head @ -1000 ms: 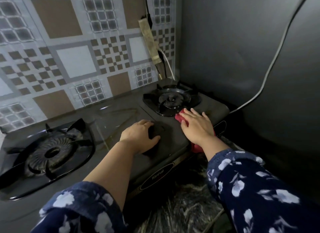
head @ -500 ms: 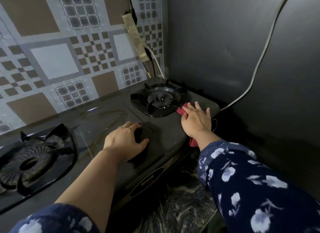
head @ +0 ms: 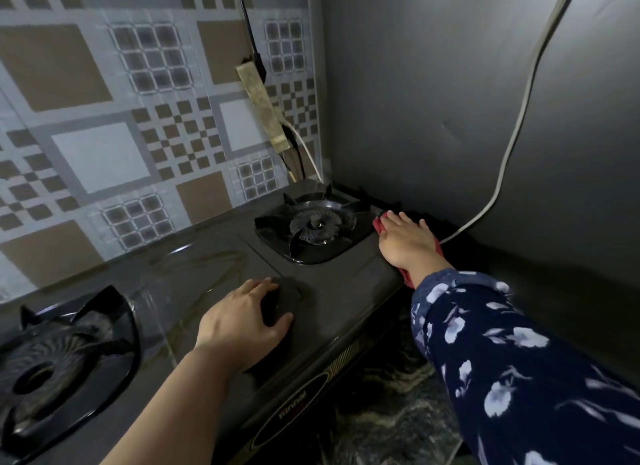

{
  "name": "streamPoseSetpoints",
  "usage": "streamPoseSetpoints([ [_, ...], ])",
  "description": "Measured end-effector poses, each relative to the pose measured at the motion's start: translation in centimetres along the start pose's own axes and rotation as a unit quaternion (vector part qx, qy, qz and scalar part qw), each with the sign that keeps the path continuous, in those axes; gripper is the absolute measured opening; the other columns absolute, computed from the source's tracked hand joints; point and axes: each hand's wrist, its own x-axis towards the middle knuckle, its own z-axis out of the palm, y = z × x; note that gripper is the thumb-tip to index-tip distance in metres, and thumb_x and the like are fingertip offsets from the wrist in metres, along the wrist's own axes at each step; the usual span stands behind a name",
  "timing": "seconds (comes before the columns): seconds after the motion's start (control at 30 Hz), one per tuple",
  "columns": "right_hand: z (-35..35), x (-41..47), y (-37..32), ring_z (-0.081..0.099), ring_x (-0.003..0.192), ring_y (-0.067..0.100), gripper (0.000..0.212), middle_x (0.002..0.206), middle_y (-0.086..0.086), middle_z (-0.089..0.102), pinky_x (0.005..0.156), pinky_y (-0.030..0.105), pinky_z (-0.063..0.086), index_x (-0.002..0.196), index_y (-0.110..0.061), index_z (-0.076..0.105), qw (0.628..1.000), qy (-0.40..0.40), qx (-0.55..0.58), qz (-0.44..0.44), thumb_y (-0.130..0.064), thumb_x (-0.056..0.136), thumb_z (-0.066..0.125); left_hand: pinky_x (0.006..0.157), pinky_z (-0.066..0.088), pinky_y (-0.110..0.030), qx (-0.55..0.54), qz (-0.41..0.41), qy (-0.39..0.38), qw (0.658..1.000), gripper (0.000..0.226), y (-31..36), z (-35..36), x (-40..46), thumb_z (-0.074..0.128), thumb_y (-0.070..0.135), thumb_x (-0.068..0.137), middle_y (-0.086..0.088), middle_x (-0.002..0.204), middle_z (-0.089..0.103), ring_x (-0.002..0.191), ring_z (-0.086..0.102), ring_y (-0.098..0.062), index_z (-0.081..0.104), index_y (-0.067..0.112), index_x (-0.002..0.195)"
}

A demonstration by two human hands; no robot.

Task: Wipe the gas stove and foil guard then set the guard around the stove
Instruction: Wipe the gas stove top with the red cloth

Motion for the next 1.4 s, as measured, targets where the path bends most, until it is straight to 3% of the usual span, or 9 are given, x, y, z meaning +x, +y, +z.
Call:
streamPoseSetpoints([
  [0.3,1.8,-8.3,-5.3,0.019,0.146,0.013,0.050,0.159,-0.005,0.021,0.119,0.037,0.011,0.149,-0.021,0.028,0.995,0.026,0.017,-0.096,-0.028,0.099,0.027,0.105,0.035,-0.029,-0.027,-0.013,-0.043,0.999,0.056,0.5,-0.7,-0.4,0.047,0.052,0.089,0.014,0.151,0.034,0.134,0.039,-0.013,0.041,0.030,0.141],
  [0.6,2.5,-13.9,-13.7,0.008,0.148,0.009,0.052,0.161,-0.010,0.011,0.121,0.037,0.005,0.151,-0.023,0.021,0.980,-0.037,0.026,-0.193,-0.029,0.100,0.028,0.101,0.040,-0.033,-0.102,-0.068,-0.016,0.992,0.050,-1.4,-2.0,-1.3,0.041,0.012,0.088,0.001,0.143,0.048,0.129,0.046,-0.023,0.050,0.025,0.135],
  [0.7,1.4,-14.4,-14.5,0.003,0.148,0.009,0.052,0.161,-0.010,0.012,0.121,0.040,-0.003,0.150,-0.028,0.025,0.969,-0.084,0.062,-0.225,-0.027,0.099,0.032,0.100,0.041,-0.033,-0.077,-0.076,-0.012,0.994,0.050,-2.0,-2.9,-2.5,0.042,0.012,0.088,0.001,0.144,0.047,0.129,0.046,-0.023,0.049,0.025,0.136],
  [0.77,0.8,-15.1,-13.9,0.000,0.149,0.010,0.053,0.159,-0.013,0.017,0.119,0.045,-0.008,0.147,-0.035,0.029,0.972,-0.042,0.101,-0.207,-0.030,0.096,0.038,0.098,0.042,-0.035,-0.067,-0.076,-0.007,0.995,0.048,-2.2,-3.4,-3.2,0.042,0.014,0.090,0.001,0.145,0.046,0.129,0.046,-0.024,0.048,0.025,0.137],
  [0.83,0.8,-16.2,-13.2,0.002,0.149,0.012,0.050,0.159,-0.012,0.018,0.120,0.047,-0.005,0.145,-0.038,0.030,0.980,-0.003,0.107,-0.165,-0.033,0.096,0.039,0.096,0.044,-0.036,-0.067,-0.078,-0.009,0.995,0.046,-2.2,-3.7,-3.6,0.042,0.015,0.091,0.000,0.144,0.046,0.127,0.047,-0.025,0.048,0.025,0.136],
  [0.93,1.9,-17.8,-12.9,0.000,0.149,0.012,0.050,0.162,-0.008,0.008,0.120,0.045,0.000,0.150,-0.035,0.019,0.985,-0.054,0.065,-0.153,-0.033,0.100,0.028,0.096,0.044,-0.036,-0.064,-0.062,-0.033,0.996,0.046,-2.1,-3.3,-4.1,0.043,0.017,0.089,0.000,0.140,0.050,0.125,0.049,-0.024,0.051,0.025,0.133],
  [1.17,1.0,-17.1,-12.7,0.001,0.149,0.013,0.048,0.161,-0.014,0.000,0.120,0.045,-0.004,0.146,-0.050,0.017,0.958,-0.049,-0.049,-0.277,-0.040,0.100,0.025,0.106,0.039,-0.035,-0.047,-0.052,-0.048,0.996,0.050,-3.6,-2.8,-4.8,0.044,0.019,0.089,0.000,0.148,0.040,0.134,0.040,-0.021,0.043,0.026,0.139],
  [1.27,0.9,-16.2,-14.1,-0.002,0.149,0.011,0.049,0.161,-0.012,0.002,0.120,0.045,-0.005,0.148,-0.043,0.019,0.943,-0.048,-0.055,-0.325,-0.039,0.100,0.028,0.105,0.040,-0.036,-0.041,-0.057,-0.045,0.997,0.050,-4.4,-2.9,-4.8,0.044,0.019,0.088,0.000,0.147,0.042,0.133,0.042,-0.021,0.044,0.026,0.138],
  [1.4,2.1,-14.5,-16.4,0.000,0.149,0.012,0.052,0.162,-0.007,0.000,0.121,0.040,0.001,0.151,-0.037,0.012,0.954,-0.063,-0.023,-0.291,-0.037,0.100,0.026,0.102,0.043,-0.038,-0.031,-0.069,-0.026,0.997,0.049,-5.8,-3.3,-4.1,0.043,0.018,0.088,0.002,0.145,0.043,0.130,0.045,-0.023,0.044,0.025,0.137],
])
